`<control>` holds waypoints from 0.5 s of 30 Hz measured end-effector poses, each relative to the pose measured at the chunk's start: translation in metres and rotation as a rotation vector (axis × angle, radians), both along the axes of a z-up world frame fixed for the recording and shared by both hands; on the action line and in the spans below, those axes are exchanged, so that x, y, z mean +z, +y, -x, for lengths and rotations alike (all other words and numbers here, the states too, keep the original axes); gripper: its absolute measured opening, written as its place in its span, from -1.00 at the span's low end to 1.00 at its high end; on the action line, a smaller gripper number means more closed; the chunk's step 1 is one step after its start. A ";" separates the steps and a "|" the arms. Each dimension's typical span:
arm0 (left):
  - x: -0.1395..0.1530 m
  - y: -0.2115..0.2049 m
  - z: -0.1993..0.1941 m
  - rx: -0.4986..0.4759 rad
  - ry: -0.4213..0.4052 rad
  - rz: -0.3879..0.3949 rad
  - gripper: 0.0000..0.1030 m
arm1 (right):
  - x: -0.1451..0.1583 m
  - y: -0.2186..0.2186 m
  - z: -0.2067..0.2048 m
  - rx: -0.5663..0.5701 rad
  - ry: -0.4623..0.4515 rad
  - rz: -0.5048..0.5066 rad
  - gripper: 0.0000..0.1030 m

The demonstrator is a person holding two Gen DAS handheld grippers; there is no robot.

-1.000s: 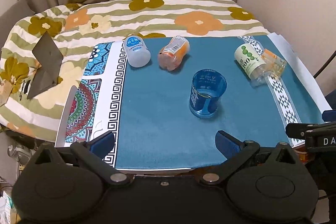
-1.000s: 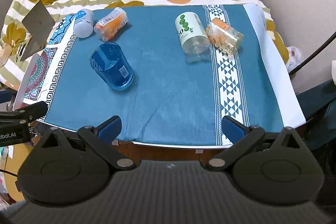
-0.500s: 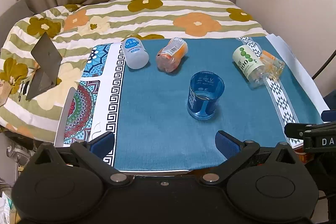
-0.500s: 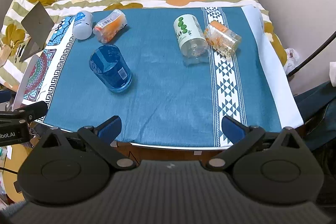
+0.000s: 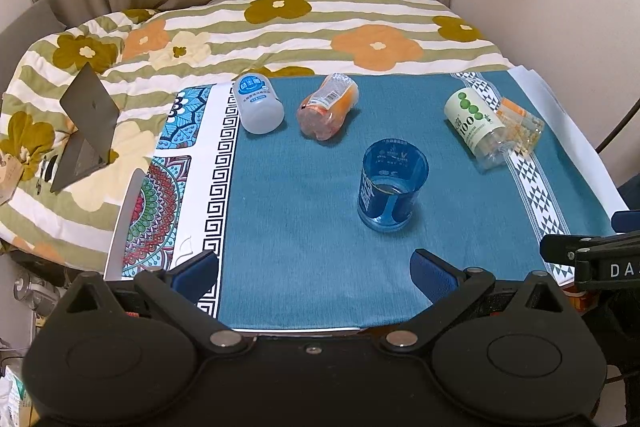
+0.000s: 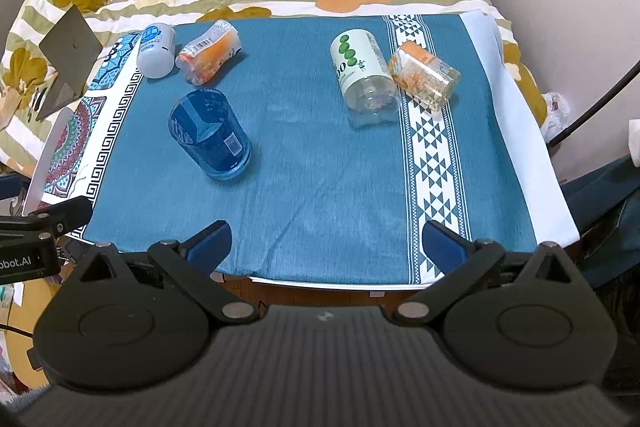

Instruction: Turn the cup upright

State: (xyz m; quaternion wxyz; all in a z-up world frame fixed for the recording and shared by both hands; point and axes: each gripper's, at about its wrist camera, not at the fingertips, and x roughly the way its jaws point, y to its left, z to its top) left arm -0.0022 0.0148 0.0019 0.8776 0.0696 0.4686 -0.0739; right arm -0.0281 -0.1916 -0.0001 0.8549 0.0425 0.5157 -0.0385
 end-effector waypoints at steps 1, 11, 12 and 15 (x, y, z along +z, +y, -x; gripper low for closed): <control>0.000 0.000 -0.001 0.001 -0.001 -0.001 1.00 | 0.000 0.000 0.000 0.000 -0.001 -0.001 1.00; 0.001 0.003 -0.005 0.019 -0.009 0.010 1.00 | 0.003 0.000 -0.004 0.005 -0.004 0.005 1.00; 0.002 0.003 -0.005 0.023 -0.011 0.013 1.00 | 0.003 0.001 -0.005 0.006 -0.006 0.007 1.00; 0.003 0.004 -0.006 0.025 -0.015 0.015 1.00 | 0.005 0.002 -0.007 0.008 -0.009 0.011 1.00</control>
